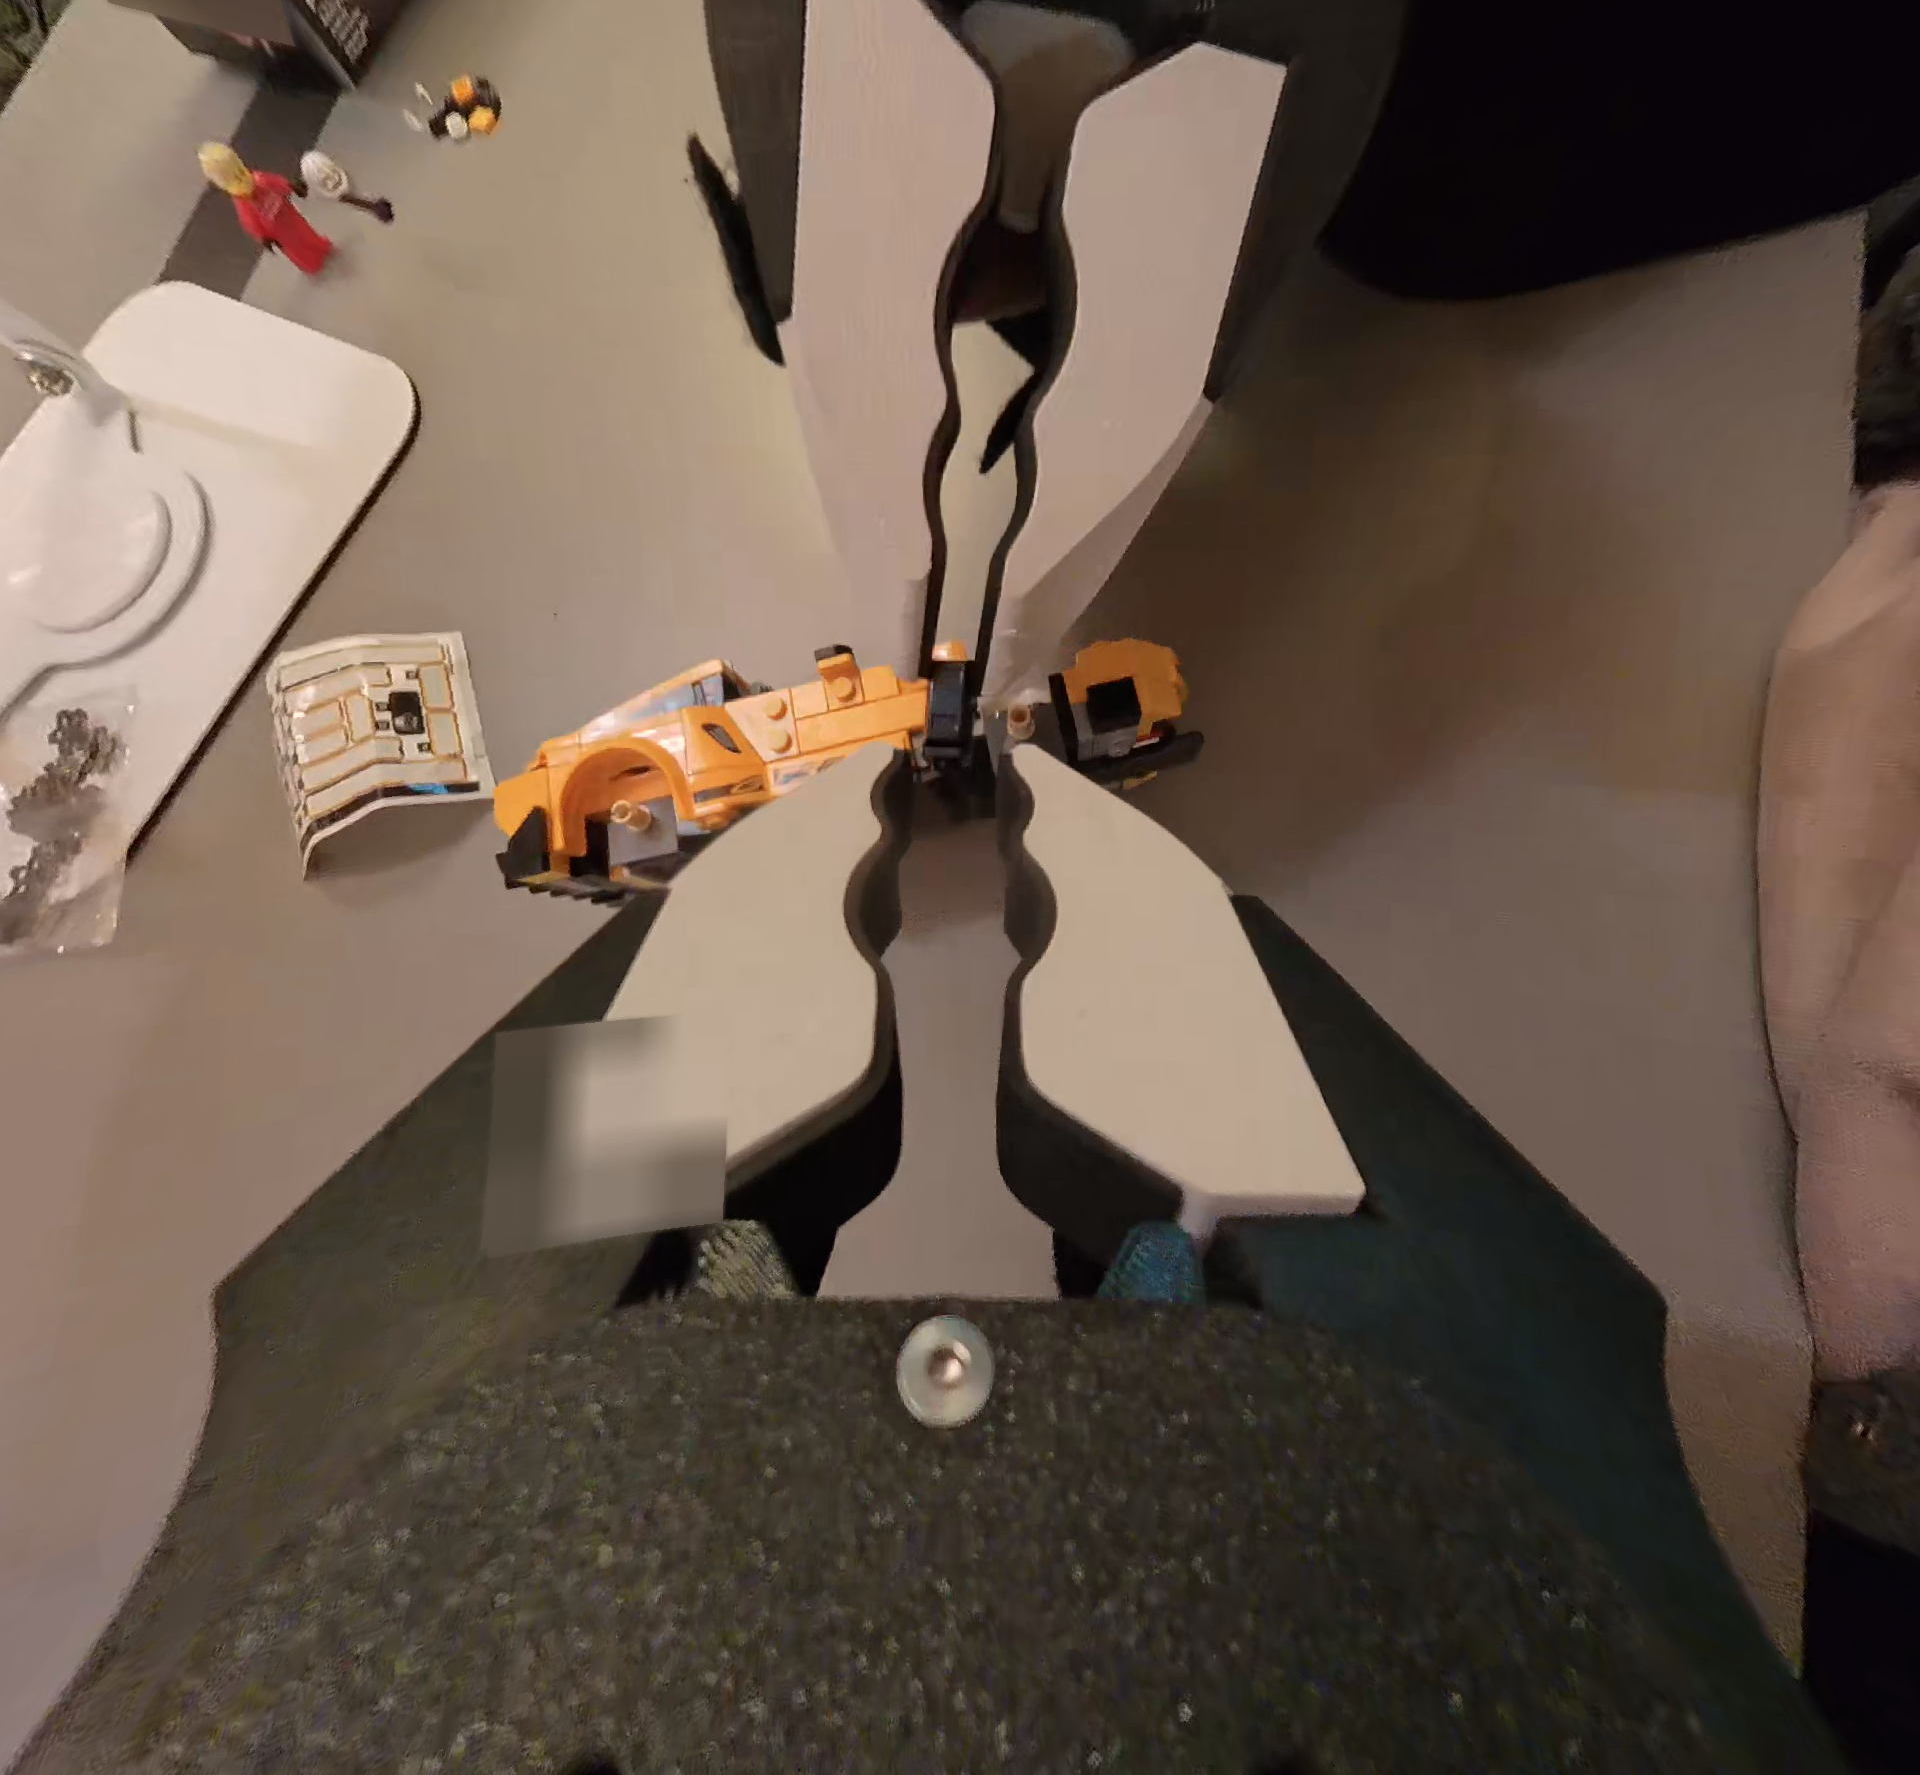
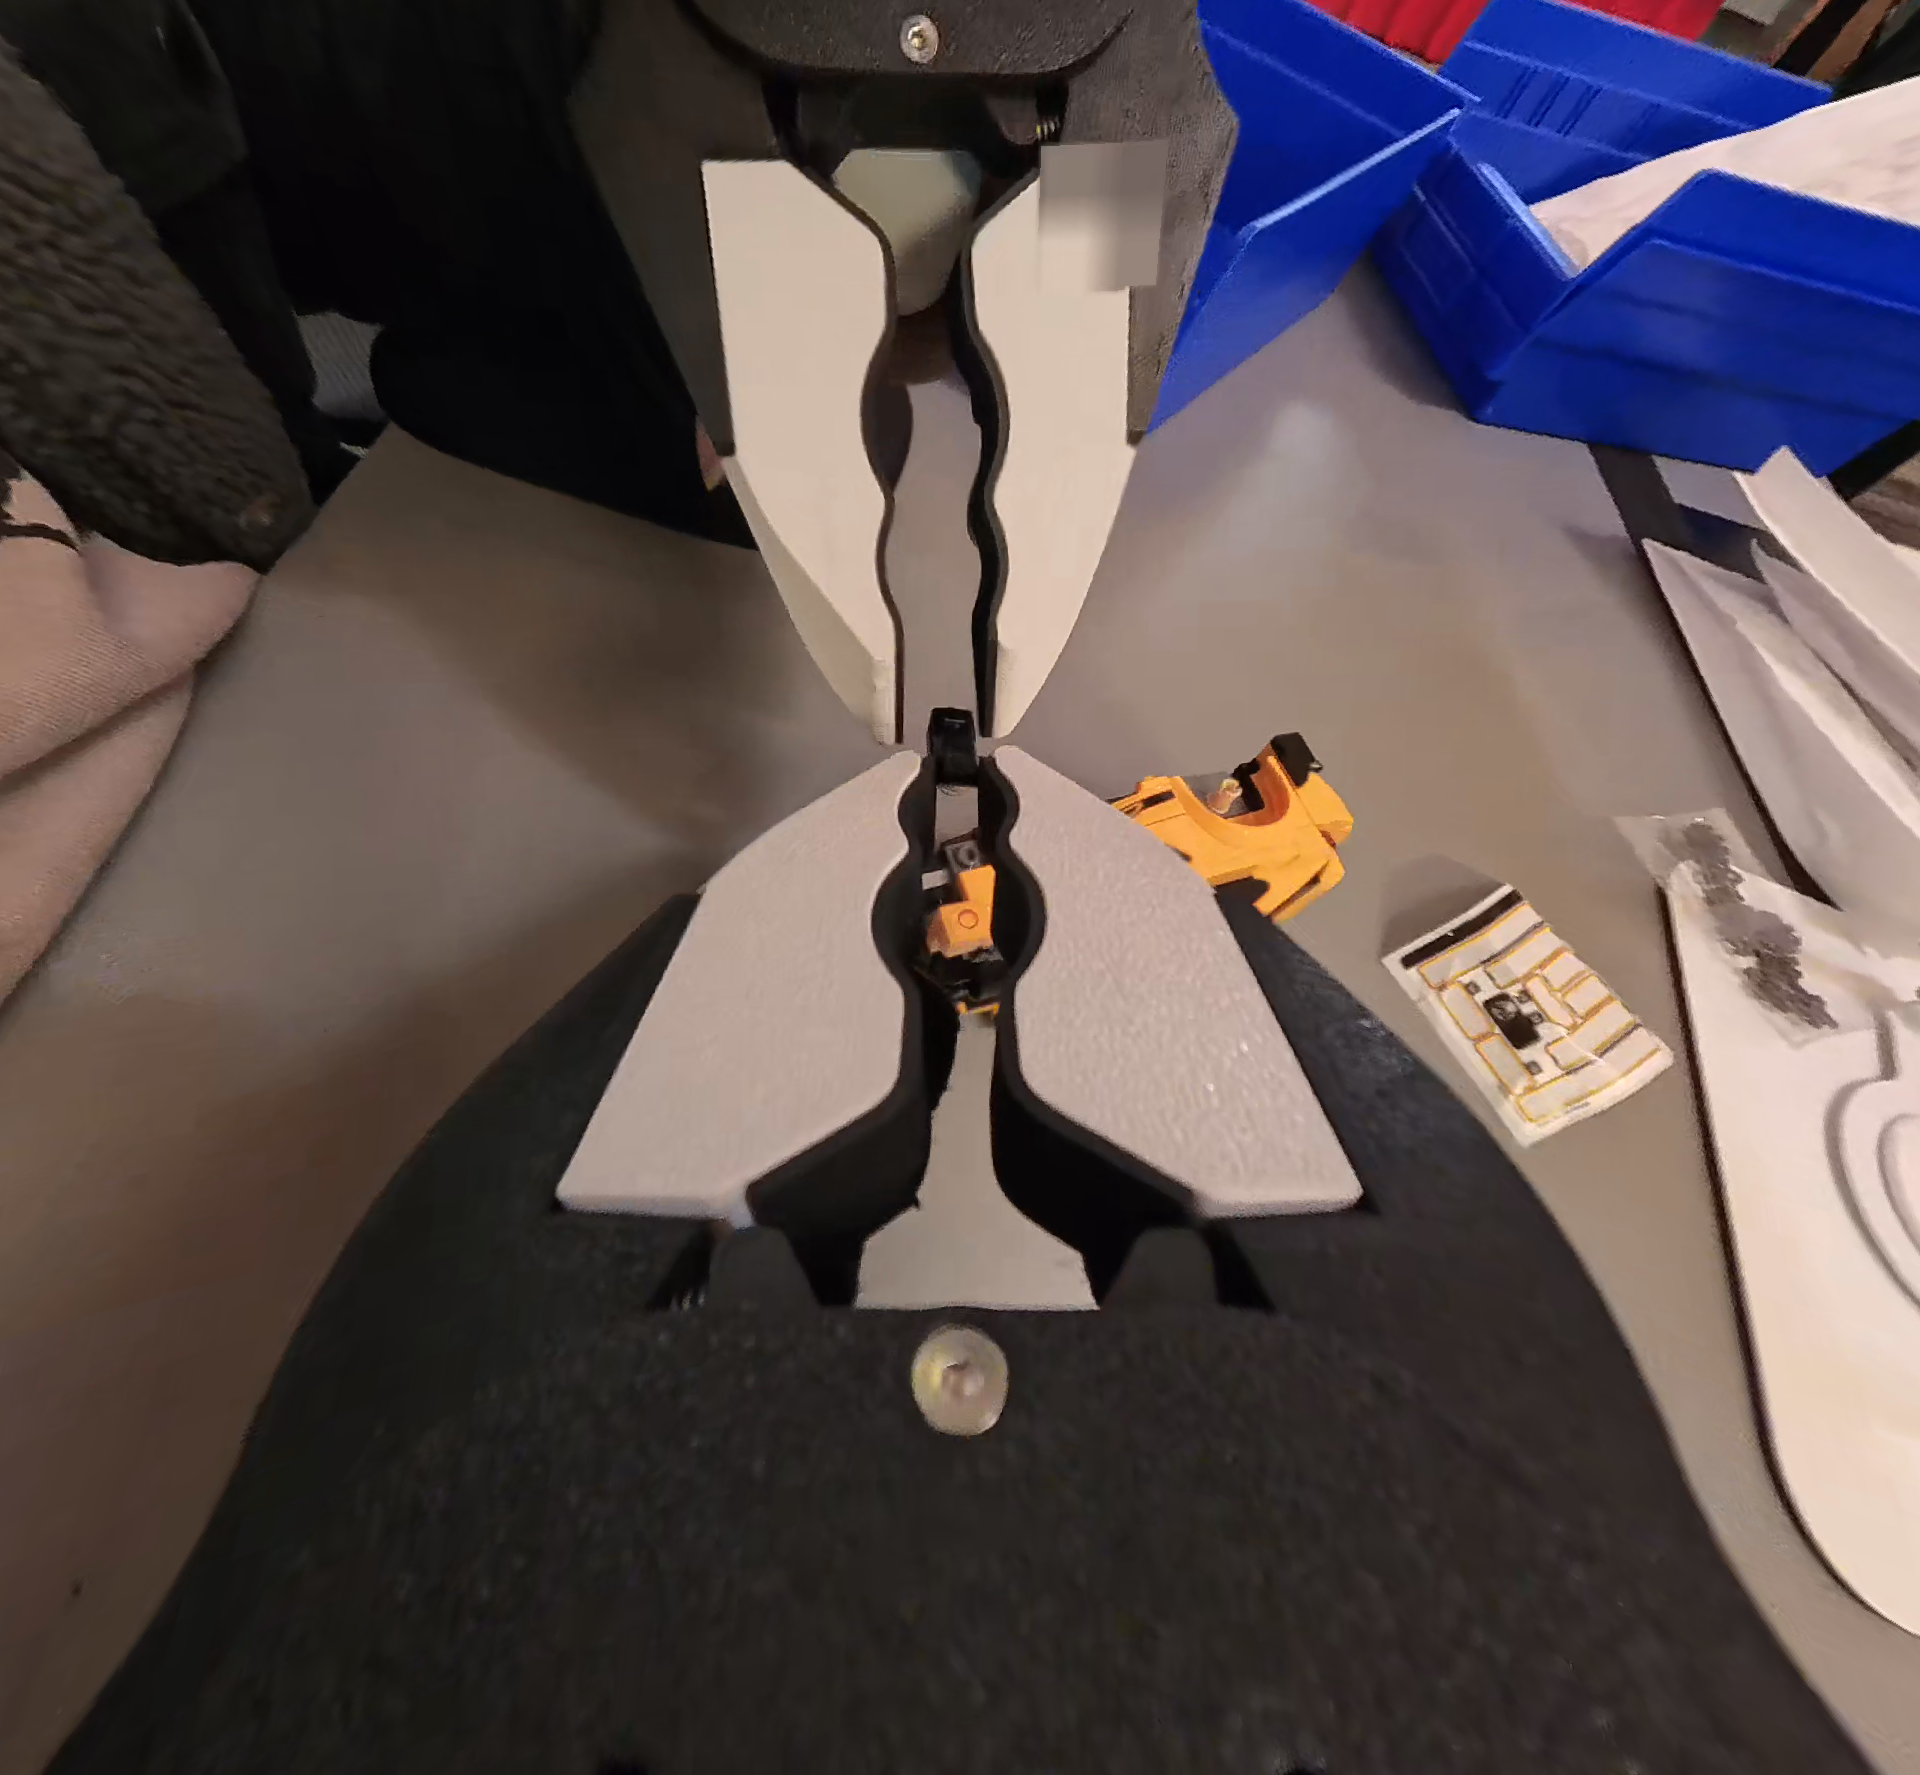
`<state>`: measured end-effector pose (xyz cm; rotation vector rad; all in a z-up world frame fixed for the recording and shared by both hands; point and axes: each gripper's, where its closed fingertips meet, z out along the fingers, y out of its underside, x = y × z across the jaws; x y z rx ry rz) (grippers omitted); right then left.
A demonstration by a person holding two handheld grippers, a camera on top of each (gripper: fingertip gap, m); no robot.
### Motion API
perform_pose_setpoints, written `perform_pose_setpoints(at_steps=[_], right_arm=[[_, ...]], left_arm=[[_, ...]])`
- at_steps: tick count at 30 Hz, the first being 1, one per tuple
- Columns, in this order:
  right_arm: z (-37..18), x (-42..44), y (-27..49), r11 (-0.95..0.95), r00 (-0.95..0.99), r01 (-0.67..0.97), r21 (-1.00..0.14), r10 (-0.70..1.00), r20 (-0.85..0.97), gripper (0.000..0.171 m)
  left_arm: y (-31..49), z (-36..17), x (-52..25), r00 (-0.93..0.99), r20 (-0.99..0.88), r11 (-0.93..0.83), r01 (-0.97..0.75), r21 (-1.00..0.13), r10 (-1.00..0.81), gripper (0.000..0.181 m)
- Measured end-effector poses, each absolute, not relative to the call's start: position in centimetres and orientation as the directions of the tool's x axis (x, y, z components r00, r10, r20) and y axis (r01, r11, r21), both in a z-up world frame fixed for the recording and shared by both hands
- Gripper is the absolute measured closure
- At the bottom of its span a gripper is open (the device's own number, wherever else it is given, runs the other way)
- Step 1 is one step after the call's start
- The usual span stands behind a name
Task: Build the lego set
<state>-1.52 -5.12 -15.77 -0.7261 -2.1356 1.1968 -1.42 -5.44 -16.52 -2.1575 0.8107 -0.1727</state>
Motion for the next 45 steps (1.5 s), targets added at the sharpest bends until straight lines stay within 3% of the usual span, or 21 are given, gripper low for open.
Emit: perform_pose_setpoints(at_steps=[10,25,33,40,45], right_arm=[[-15.1,-1.1,-5.1,0.315,-0.714,0.176,-0.933,0.693,0.1,0.164],[-14.3,-0.7,-5.0,0.189,-0.73,0.207,-0.96,0.683,-0.024,0.164],[-14.2,-0.7,-5.0,0.153,-0.73,0.236,-0.96,0.68,-0.071,0.164],[-13.1,-0.5,-5.3,0.069,-0.728,0.271,-0.96,0.668,-0.157,0.164],[-12.7,-0.4,-5.4,0.065,-0.732,0.26,-0.964,0.664,-0.153,0.163]], left_arm=[[-5.2,-15.3,-0.8,0.779,-0.011,-0.415,-0.346,-0.842,-0.627,0.174],[-5.3,-15.1,-0.4,0.749,0.137,-0.425,-0.207,-0.881,-0.648,0.17],[-5.2,-15.0,-0.3,0.744,0.225,-0.466,-0.129,-0.876,-0.63,0.174],[-5.5,-13.8,-0.1,0.581,0.552,-0.586,0.152,-0.796,-0.598,0.174],[-5.7,-13.3,0.1,0.501,0.628,-0.616,0.217,-0.757,-0.595,0.174]])
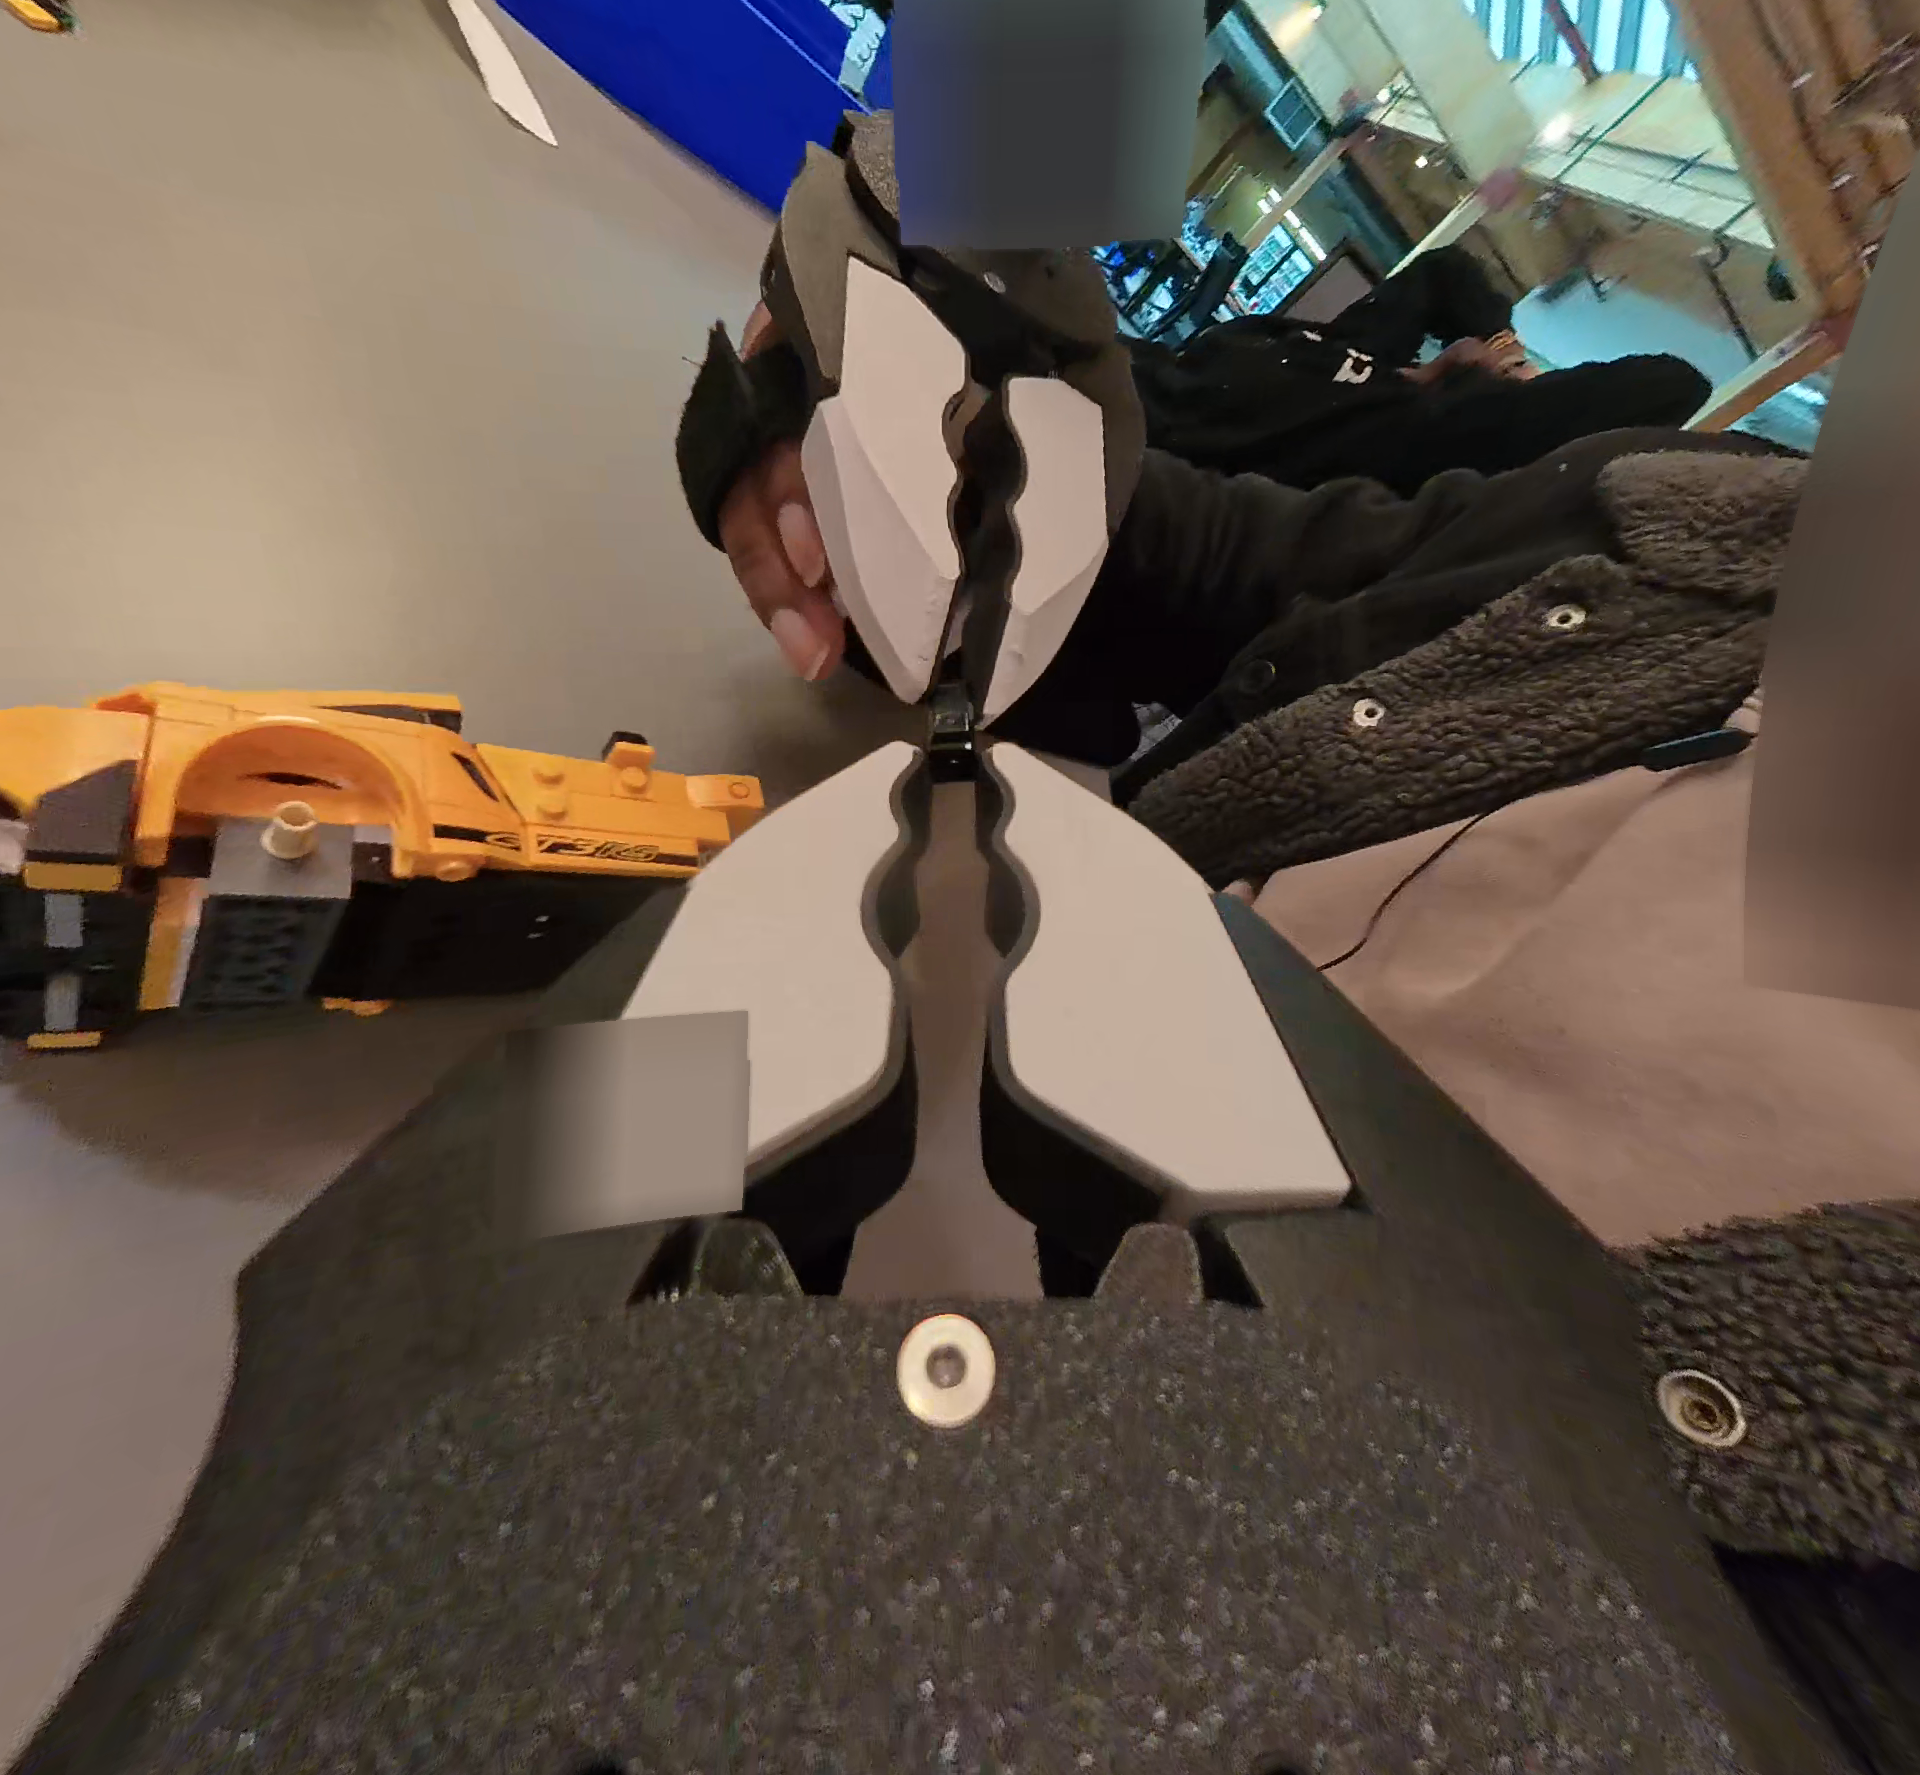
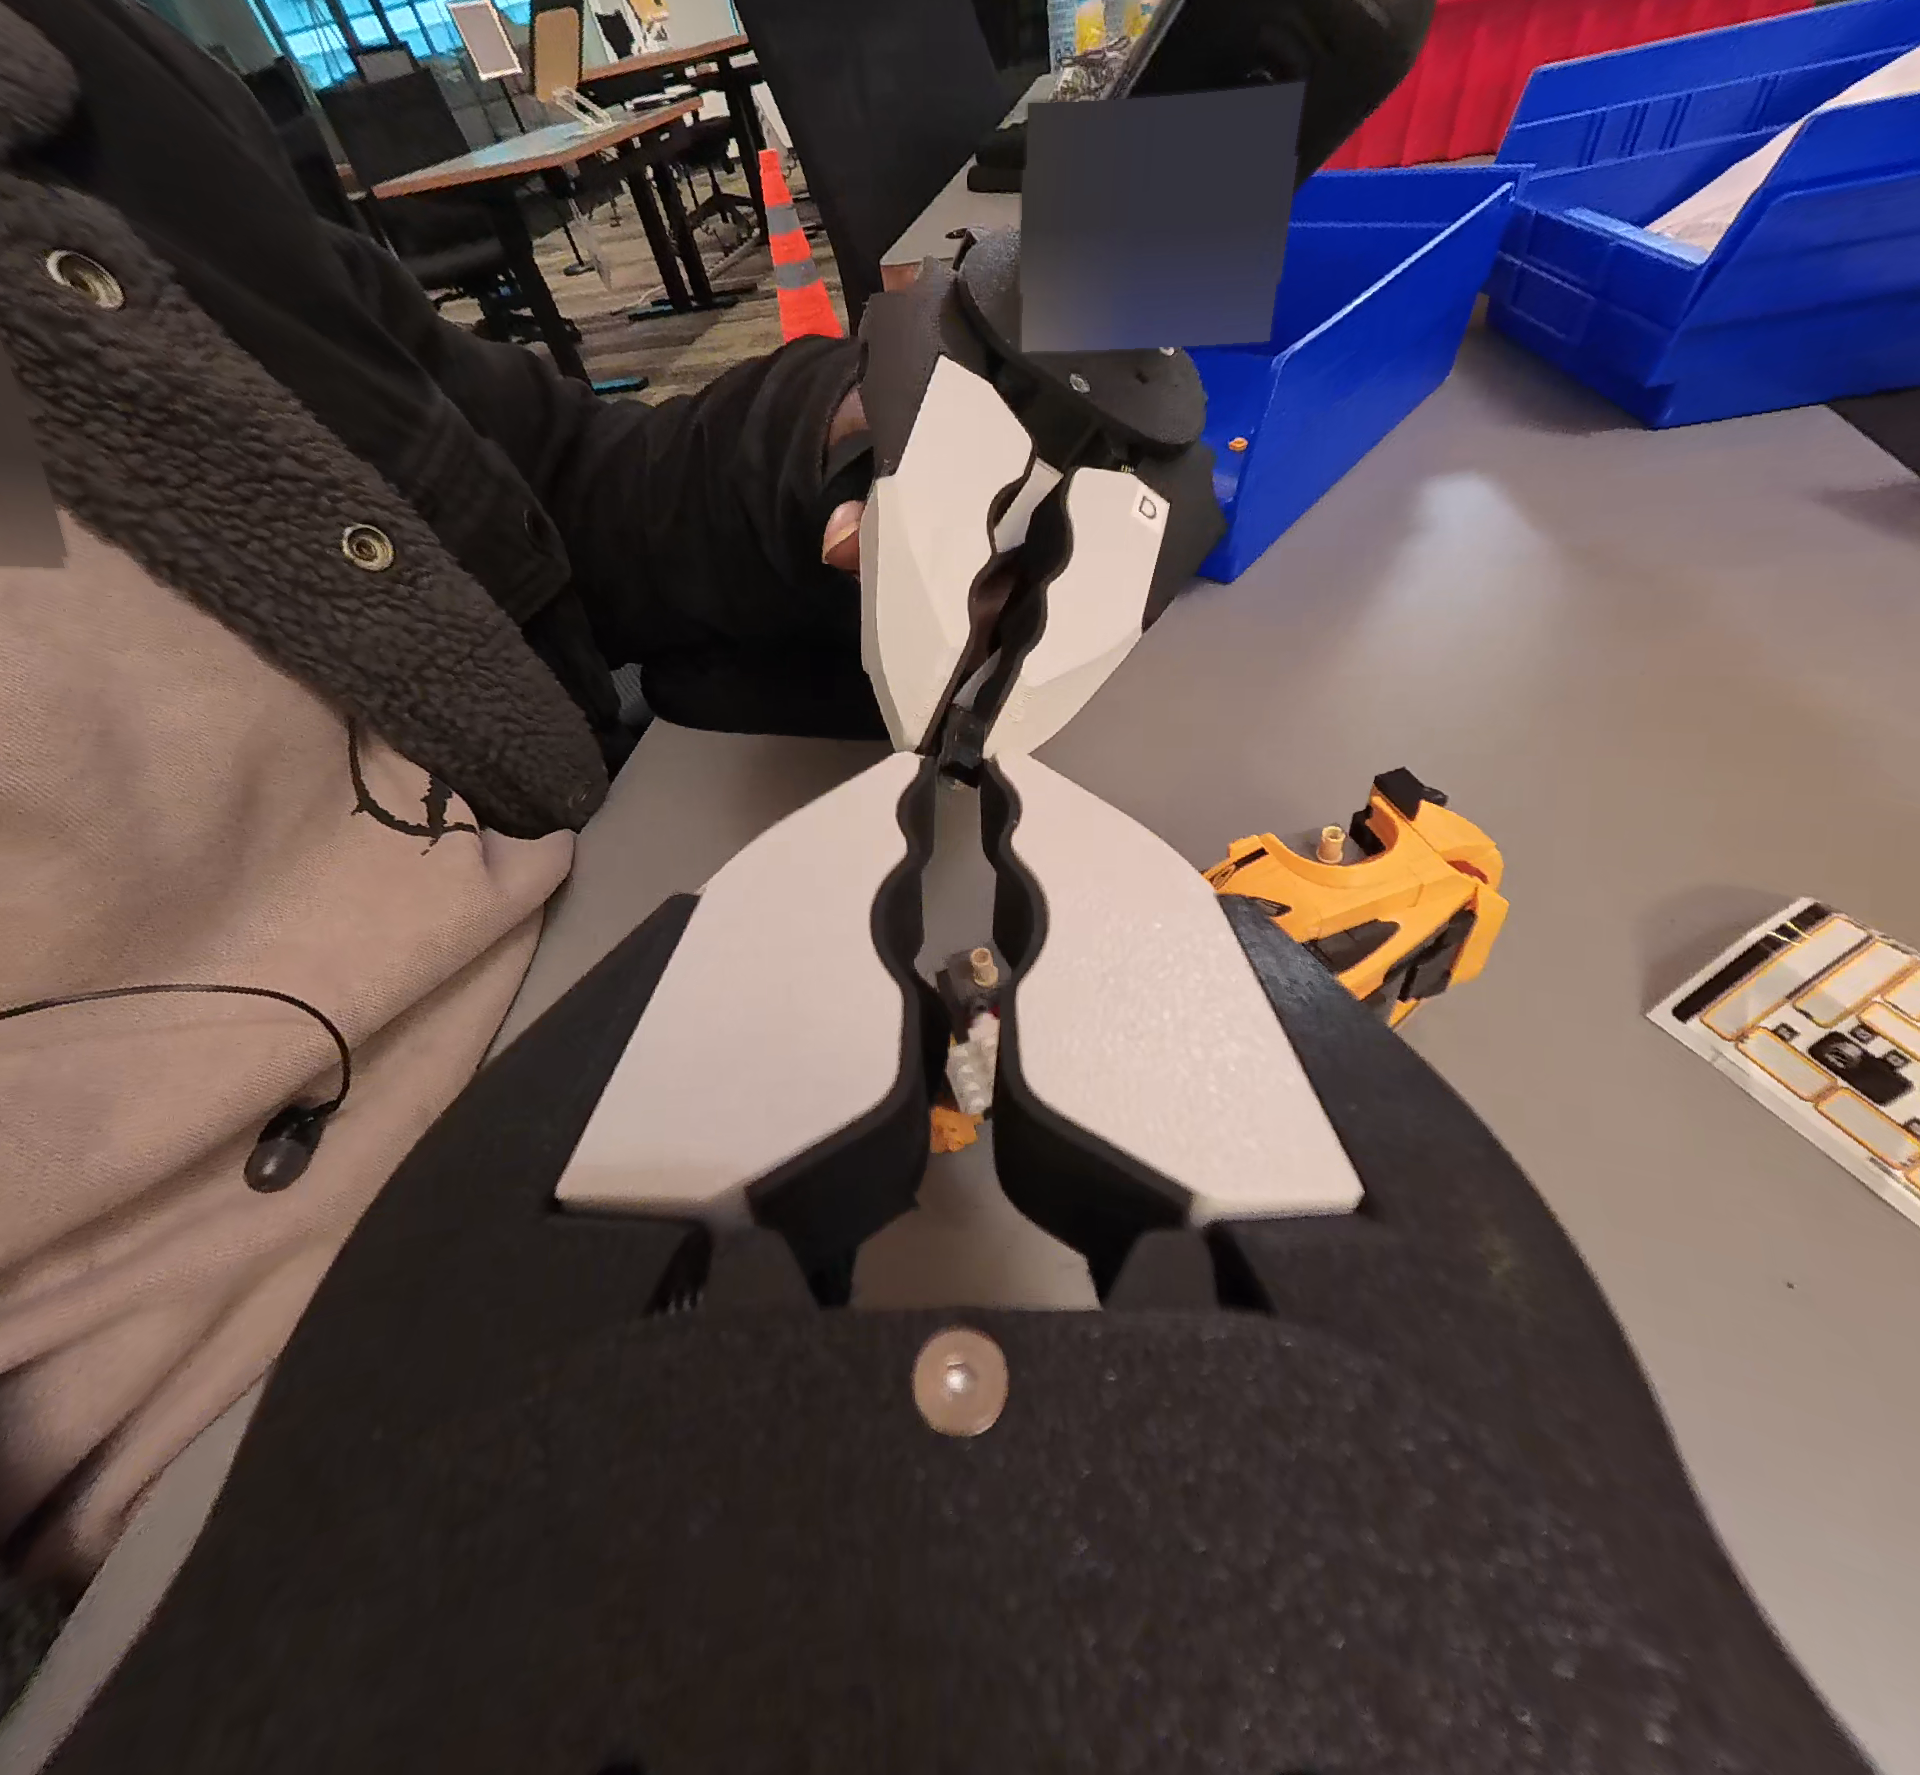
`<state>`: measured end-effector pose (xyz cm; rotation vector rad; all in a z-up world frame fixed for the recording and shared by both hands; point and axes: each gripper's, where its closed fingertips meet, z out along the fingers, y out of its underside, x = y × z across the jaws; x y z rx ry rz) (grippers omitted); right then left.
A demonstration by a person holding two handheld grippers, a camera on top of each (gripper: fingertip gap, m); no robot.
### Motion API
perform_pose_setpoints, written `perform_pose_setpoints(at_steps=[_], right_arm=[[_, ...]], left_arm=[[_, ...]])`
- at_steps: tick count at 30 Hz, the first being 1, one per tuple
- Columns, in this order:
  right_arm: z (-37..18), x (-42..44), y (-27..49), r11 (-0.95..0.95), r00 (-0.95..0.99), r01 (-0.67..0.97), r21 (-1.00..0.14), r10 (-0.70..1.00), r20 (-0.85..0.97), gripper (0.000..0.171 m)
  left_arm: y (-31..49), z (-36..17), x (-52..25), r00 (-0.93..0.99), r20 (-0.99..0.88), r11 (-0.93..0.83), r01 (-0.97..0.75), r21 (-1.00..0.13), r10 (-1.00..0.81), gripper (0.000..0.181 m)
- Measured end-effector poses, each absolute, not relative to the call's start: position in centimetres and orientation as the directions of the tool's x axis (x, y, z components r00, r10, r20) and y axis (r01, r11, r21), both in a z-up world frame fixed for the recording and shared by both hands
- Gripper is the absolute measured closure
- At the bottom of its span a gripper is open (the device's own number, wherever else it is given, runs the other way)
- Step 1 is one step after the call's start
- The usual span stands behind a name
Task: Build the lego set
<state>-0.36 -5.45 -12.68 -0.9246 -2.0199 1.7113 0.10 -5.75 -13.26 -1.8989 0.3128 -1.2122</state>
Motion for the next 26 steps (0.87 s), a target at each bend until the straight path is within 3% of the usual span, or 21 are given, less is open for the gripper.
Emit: perform_pose_setpoints(at_steps=[26], right_arm=[[-14.4,-0.9,-5.0,0.137,-0.705,0.273,-0.952,0.702,-0.101,0.164]], left_arm=[[-5.2,-14.9,-0.8,0.65,0.482,-0.564,0.097,-0.82,-0.588,0.174]])
